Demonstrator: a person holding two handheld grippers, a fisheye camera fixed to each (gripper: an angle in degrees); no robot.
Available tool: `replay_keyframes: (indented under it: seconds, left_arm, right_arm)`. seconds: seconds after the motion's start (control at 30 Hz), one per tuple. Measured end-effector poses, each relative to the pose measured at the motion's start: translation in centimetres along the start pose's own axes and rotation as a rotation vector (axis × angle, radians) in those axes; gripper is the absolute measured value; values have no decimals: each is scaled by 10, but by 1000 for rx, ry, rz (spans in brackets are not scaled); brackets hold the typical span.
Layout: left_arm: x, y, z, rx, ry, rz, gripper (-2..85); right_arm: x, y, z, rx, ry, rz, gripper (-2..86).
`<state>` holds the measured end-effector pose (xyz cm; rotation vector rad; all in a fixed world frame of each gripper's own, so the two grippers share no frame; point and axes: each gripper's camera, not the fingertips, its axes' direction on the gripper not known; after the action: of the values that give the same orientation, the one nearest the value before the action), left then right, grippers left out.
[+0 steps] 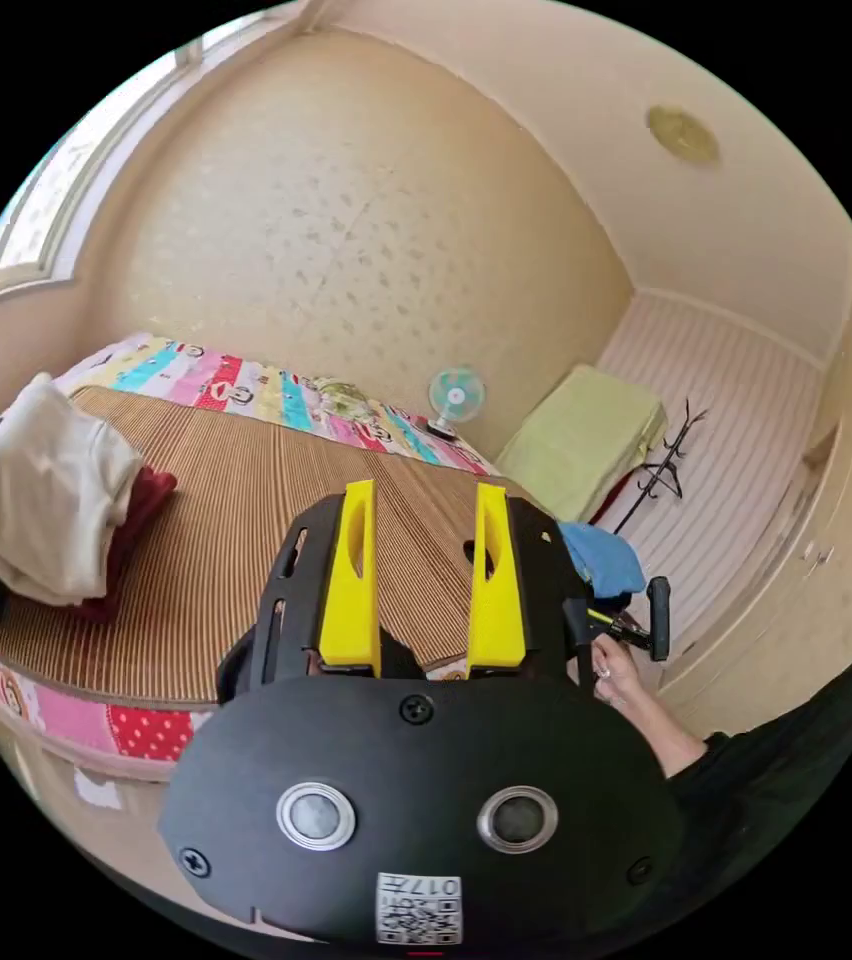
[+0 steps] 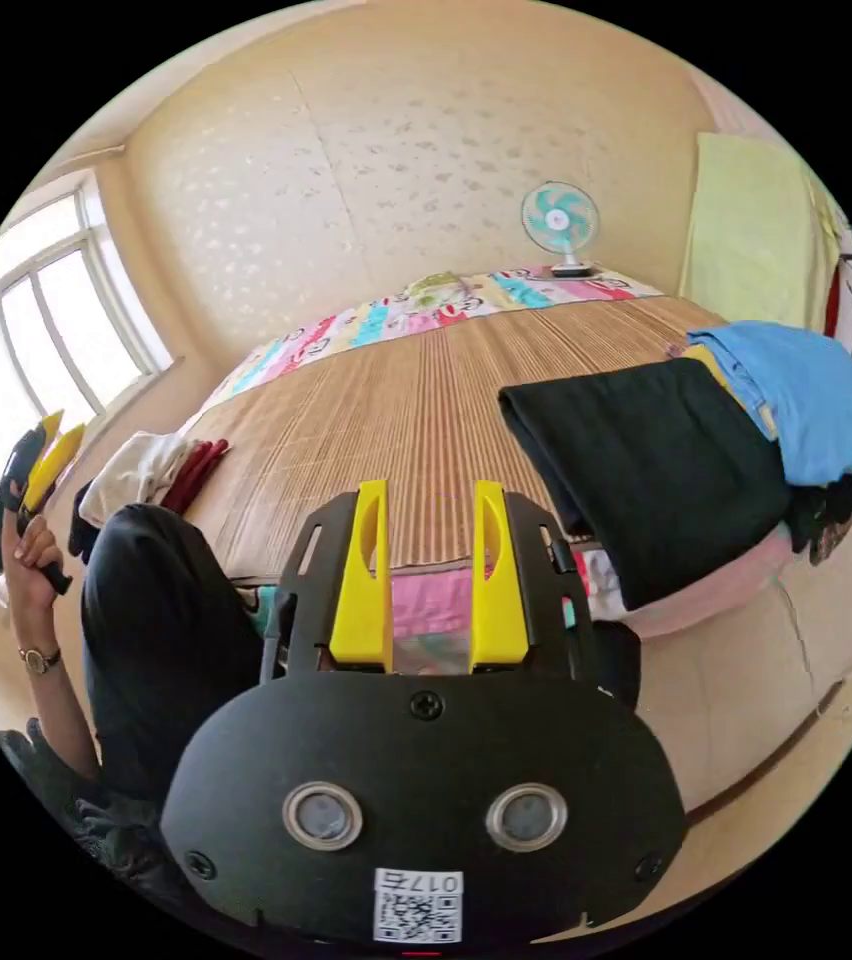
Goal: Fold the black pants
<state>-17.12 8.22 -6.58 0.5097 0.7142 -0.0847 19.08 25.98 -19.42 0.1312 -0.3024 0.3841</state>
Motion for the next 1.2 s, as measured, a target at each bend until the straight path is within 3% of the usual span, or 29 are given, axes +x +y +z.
replay_keyframes:
  seconds: [0.13, 0.2, 0.23, 0.33, 0.43, 0.53, 0.6, 0.63, 0.67, 0.77, 0.9, 1.0, 1.1, 1.17, 1.2]
  left_arm:
    - [35, 11, 55, -68, 61, 87, 135]
    - [42, 38, 75, -87, 0, 141, 129]
    - [41, 46, 78, -88, -18, 144, 127]
    - [28, 70, 89, -106, 12, 101, 125]
    - [30, 78, 81, -65, 36, 129, 124]
    - [34, 94, 75, -23, 31, 168, 114]
    - [38, 100, 74, -15, 34, 202, 110]
    - [39, 101, 75, -16, 37, 208, 110]
    - [39, 103, 78, -22, 46, 216, 110]
    - [34, 107, 90, -70, 70, 202, 111]
    - [26, 110, 99, -95, 85, 190, 112]
    - [22, 111, 100, -84, 103, 192, 112]
    - [20, 112, 105, -92, 111, 189, 112]
    - [18, 113, 108, -98, 117, 186, 112]
    - [16, 114, 110, -105, 118, 184, 112]
  right_arm:
    - [48, -33, 38, -62, 136, 115, 134]
    - [57, -42, 81, -182, 194, 104, 137]
    - [64, -41, 125, -355, 244, 116, 138]
    - [44, -40, 144, -302, 290, 125, 118]
    - [10, -41, 145, -246, 252, 96, 33]
    - [-14, -39, 134, -217, 81, 35, 14]
    - [-29, -30, 123, -242, -277, -36, 9]
    - [-46, -17, 119, -277, -662, -77, 7]
    - [-71, -2, 111, -299, -685, -124, 7]
    - [-116, 38, 85, -194, -187, -329, 10]
    - [-81, 41, 87, -127, -7, -219, 29]
    - [-44, 31, 131, -276, 28, -130, 118]
    - [-51, 45, 182, -358, 129, -217, 168]
    - [-75, 61, 222, -355, 408, -381, 148]
    - [-80, 63, 231, -365, 439, -416, 144]
